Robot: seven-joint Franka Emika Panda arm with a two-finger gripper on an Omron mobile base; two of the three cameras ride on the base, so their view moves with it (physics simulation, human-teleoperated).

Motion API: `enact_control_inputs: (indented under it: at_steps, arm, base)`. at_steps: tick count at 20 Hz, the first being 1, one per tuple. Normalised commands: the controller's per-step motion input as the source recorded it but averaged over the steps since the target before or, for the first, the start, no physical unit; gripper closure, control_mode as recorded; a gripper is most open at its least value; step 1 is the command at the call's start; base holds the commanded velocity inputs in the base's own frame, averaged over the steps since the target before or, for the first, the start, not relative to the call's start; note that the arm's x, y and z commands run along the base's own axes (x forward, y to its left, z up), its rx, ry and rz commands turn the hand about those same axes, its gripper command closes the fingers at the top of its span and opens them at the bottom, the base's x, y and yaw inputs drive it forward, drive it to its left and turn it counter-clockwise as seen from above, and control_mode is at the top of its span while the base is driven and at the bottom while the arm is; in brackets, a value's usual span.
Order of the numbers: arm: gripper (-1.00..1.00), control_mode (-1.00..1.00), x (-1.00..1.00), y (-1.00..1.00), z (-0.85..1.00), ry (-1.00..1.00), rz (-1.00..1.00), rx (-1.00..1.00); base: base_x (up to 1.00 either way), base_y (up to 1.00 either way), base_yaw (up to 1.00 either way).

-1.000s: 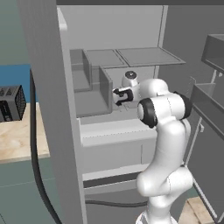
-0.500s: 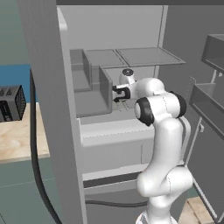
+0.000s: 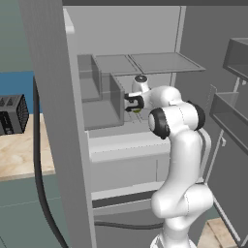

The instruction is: Place the cold items (bell pepper and orange) from the fridge in one tupperware on the dining counter. Place the warm items (kebab skewer and hot dog) in the stove area in another tupperware.

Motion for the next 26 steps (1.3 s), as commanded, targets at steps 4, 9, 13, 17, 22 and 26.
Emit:
enact_control_inputs:
  at_steps: [4, 9, 13, 17, 22, 26]
  arm:
    - [1.0, -1.0, -0.31, 0.0, -0.04, -0.04, 0.0, 0.0]
    - [1.0, -1.0, -0.21, 0.0, -0.08, -0.14, 0.0, 0.0]
    - [1.0, -1.0, -0.89, 0.0, 0.31, -0.16, 0.0, 0.0]
    - [1.0, -1.0, -1.0, 0.0, 0.89, -0.14, 0.0, 0.0]
    - [1.0, -1.0, -1.0, 0.0, 0.79, -0.06, 0.0, 0.0]
    - [1.0, -1.0, -1.0, 0.0, 0.72, 0.0, 0.0, 0.0]
  base:
    - [0.0, 0.0, 0.0]
    - [0.0, 0.0, 0.0]
    - [0.0, 0.0, 0.0]
    - [0.0, 0.0, 0.0]
    - [0.0, 0.0, 0.0]
    - [0.0, 0.0, 0.0]
